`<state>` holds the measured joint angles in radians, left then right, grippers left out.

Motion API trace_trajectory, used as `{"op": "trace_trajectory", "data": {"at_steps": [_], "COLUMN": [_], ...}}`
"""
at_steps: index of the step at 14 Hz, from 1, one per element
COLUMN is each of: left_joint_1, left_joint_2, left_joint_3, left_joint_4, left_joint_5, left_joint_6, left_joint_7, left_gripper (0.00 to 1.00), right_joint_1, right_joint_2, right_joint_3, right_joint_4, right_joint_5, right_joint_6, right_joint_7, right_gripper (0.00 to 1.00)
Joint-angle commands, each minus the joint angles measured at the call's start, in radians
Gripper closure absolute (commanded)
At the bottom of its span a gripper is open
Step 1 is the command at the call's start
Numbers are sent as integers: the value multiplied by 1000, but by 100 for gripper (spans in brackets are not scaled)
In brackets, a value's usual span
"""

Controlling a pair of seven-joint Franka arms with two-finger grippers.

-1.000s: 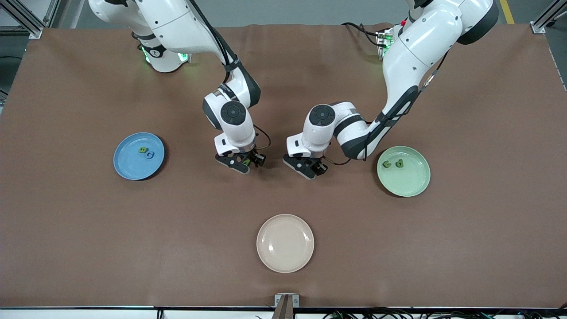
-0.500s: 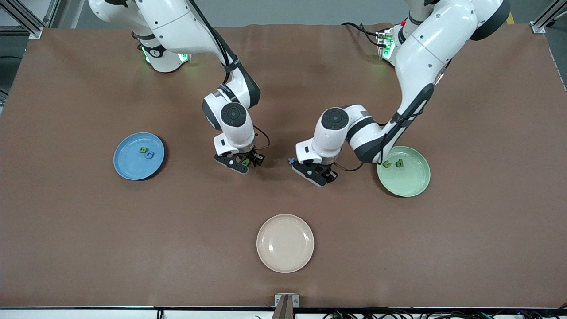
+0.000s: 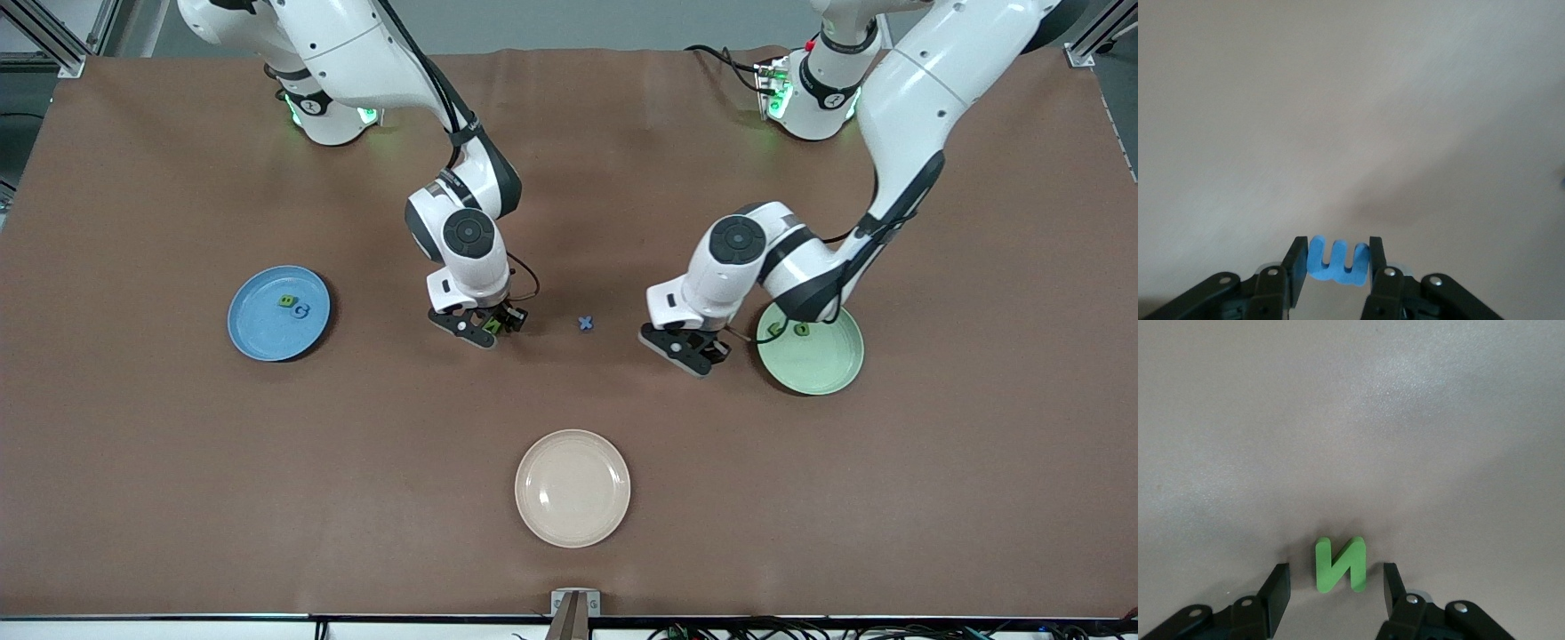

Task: Sort uppercase to blue plate, lowercase to green plate
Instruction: 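Carry the E to the green plate while the right gripper carries the N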

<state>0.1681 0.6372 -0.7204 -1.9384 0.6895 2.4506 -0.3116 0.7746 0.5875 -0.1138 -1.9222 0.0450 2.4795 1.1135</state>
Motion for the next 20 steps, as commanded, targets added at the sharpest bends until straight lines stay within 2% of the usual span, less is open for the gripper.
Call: {"op": "trace_trajectory", "data": {"at_steps": [1, 6, 8, 12, 15, 19, 20], "left_joint_1": [129, 393, 477, 588, 643, 673, 673], "left_joint_2": [-82, -100, -100, -100, -85, -68, -65], "left_joint_3": [-71, -238, -270, -284, -284, -281, -278], "left_joint_4": [-91, -129, -154, -192, -215, -243, -247], "left_joint_5": [22, 21, 22, 25, 105, 111, 114], "left_joint_6": [-51, -194, -202, -199, -186, -136, -128], "left_joint_7": [75, 253, 317, 426, 445, 465, 465], "left_gripper": [82, 82, 82, 82, 82, 82, 81], "right_joint_1": [-17, -21, -21, -21, -20, -20, -21], "right_joint_2": [8, 8, 9, 11, 11, 20, 20], "right_joint_3": [3, 3, 3, 3, 3, 3, 3], "right_joint_4": [9, 8, 8, 8, 3, 2, 2], "right_joint_5": [-4, -5, -5, -5, -5, -5, -7], "right_joint_6": [3, 9, 18, 22, 24, 24, 24], "right_joint_7": [8, 8, 8, 8, 8, 8, 8], "right_gripper": [36, 42, 43, 44, 46, 46, 48]}}
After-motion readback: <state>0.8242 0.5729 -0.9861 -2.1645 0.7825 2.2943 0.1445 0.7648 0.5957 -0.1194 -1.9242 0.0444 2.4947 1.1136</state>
